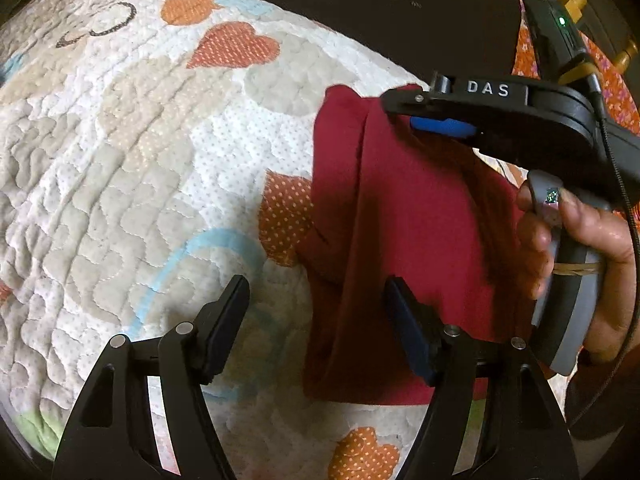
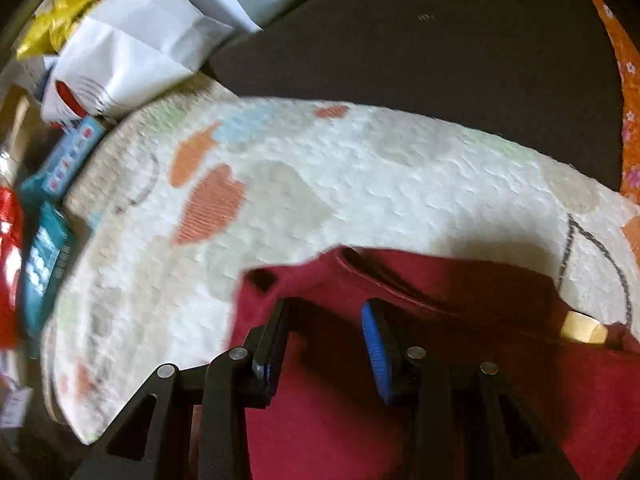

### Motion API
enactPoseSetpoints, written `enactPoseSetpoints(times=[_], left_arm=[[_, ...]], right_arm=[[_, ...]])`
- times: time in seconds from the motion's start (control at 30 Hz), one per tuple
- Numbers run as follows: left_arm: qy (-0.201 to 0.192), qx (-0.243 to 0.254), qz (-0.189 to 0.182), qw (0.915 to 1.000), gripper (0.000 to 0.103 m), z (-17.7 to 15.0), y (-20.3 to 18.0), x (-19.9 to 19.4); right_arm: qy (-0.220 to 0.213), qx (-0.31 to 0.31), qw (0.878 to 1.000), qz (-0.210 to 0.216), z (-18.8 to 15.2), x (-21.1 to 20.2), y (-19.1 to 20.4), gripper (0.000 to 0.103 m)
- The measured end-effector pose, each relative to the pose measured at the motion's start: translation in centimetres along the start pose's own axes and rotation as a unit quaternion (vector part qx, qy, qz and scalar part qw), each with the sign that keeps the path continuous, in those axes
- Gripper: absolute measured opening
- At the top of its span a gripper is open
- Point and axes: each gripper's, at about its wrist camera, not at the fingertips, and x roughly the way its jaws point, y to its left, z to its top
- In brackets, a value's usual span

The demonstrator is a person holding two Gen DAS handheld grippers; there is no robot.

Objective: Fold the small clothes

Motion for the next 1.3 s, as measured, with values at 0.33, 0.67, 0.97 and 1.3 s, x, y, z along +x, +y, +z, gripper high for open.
enactPoseSetpoints(times=[0.33,0.67,0.97,1.3], left_arm=[[0.009,-0.007,0.008,0.9999,0.077,0.2,0.6,1.4],[-0.006,0.014,-0.043,0.9990,0.039,1.0,-1.3,2.2],[-0.089,0.138,-0.128,0.9781,0.030,-0.5,-10.8,-5.8],[-0.009,0.243,-0.180,0.9532,0.025,-4.9,-22.3,-0.5]], right_arm=[[0.079,-0.092,0.990,-0.065,0.9,5.2,5.6,0.089],[0.028,-0.082,0.995,-0.042,0.4,2.6,2.4,0.021],[-0.109,-0.018,0.994,0.015,-1.8,-13.0,-4.0,0.015],[-0.152,0.087,0.984,-0.036,-9.0,-22.2,-15.6,0.015]])
